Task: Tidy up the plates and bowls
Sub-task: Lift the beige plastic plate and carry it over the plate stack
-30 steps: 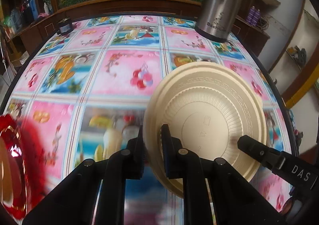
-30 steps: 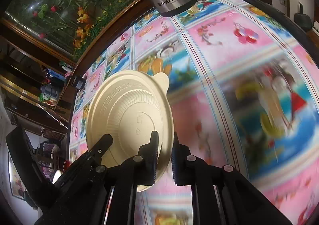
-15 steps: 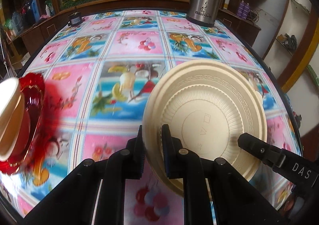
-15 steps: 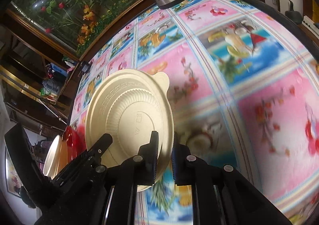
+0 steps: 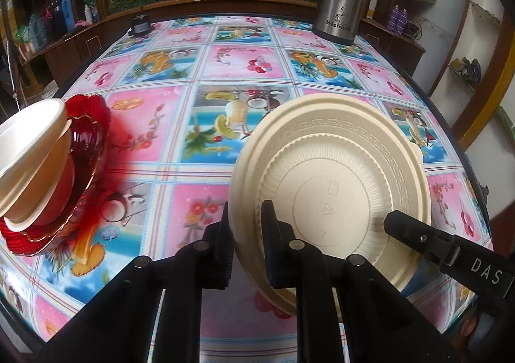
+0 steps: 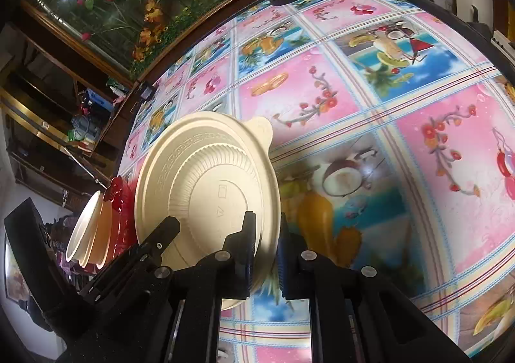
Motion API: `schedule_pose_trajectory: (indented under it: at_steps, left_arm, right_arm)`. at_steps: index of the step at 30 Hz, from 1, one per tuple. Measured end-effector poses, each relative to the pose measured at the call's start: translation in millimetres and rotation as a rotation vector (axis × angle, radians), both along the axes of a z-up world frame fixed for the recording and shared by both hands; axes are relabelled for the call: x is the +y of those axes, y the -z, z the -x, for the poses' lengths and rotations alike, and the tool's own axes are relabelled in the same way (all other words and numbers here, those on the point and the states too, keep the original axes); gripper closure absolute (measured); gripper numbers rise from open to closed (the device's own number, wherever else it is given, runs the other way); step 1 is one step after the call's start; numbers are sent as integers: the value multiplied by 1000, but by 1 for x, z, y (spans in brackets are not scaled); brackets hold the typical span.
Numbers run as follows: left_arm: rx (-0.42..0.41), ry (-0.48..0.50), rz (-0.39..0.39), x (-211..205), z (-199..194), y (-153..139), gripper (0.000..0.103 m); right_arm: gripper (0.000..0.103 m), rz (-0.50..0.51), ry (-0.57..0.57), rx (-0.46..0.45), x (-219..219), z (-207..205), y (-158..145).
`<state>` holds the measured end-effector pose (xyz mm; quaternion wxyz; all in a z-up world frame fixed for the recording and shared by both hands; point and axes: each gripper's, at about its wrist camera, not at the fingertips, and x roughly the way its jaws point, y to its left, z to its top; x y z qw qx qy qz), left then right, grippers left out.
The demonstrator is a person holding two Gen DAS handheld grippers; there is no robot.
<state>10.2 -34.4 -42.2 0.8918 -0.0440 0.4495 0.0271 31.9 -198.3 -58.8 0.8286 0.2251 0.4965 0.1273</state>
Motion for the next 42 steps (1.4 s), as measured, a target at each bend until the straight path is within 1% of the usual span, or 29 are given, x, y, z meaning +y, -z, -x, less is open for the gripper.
schedule_pose_trajectory:
  at_steps: [15,23,25,30,35,42]
  left_arm:
    - [-18,-43,3,28,20,-9,89]
    - [-68,-100,-14,51,32,-30,89]
    - [-85,-125,-18,60,37,-36,89]
    - [-134,-229,-46,88,55,-57,89]
    - [-176,-337,-84,120,76,-78,89]
    - [-226,-467,-101,167,104,-99,89]
  right_arm:
    - [92,21,-66,-34,30,7,-10]
    - [92,9,-126,-69,53,8,-24]
    - [92,1,-153,-89,62,9,-32]
    - [92,-26,-251,-131,95,8,-49]
    - [92,-57,-346,-169,134,11,-68]
    - [92,-79,-472,-222,196,18,-95]
